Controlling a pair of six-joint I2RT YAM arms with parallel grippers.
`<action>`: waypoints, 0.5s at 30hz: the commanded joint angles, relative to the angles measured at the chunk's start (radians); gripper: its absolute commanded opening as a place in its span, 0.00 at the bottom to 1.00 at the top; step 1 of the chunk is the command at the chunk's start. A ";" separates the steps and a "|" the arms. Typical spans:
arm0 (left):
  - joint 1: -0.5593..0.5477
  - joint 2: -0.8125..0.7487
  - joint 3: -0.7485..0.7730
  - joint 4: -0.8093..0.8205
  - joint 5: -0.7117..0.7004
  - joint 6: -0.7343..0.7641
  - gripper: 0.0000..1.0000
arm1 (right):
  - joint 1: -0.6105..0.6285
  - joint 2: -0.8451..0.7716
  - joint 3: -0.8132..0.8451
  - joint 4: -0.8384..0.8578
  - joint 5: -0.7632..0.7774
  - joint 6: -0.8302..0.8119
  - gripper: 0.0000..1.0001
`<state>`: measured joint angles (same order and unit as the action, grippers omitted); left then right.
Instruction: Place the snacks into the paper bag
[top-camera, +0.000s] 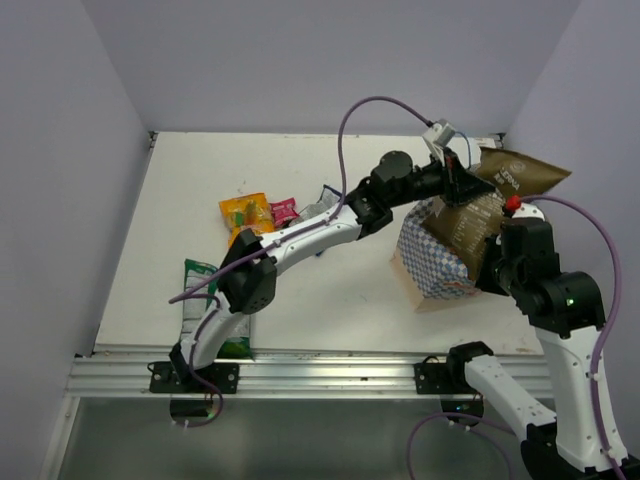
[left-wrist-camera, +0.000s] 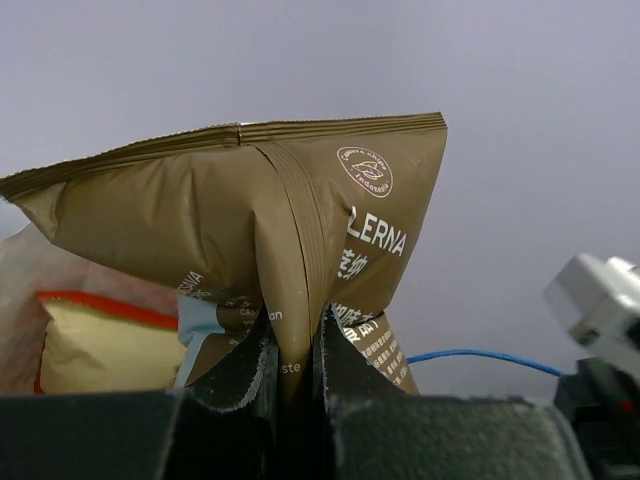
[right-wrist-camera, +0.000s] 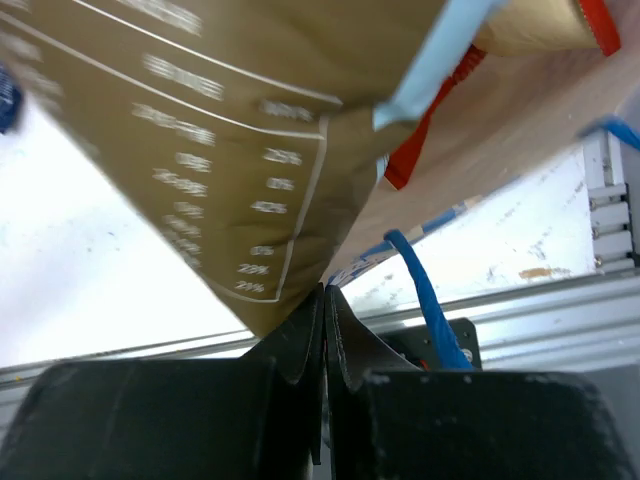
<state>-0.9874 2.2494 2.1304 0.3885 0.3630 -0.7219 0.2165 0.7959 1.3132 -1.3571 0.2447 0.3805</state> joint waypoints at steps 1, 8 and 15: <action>-0.036 -0.004 0.076 0.164 0.039 -0.005 0.00 | 0.004 -0.003 0.001 -0.043 -0.012 -0.014 0.00; -0.036 0.013 0.071 0.176 0.011 0.010 0.00 | 0.004 -0.001 -0.023 -0.030 -0.021 -0.017 0.00; -0.037 0.090 0.229 0.180 0.016 -0.039 0.00 | 0.003 0.025 -0.037 0.001 -0.048 -0.025 0.00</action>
<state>-1.0031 2.3508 2.2772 0.4305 0.4095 -0.7155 0.2153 0.7979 1.2900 -1.3846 0.2710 0.3725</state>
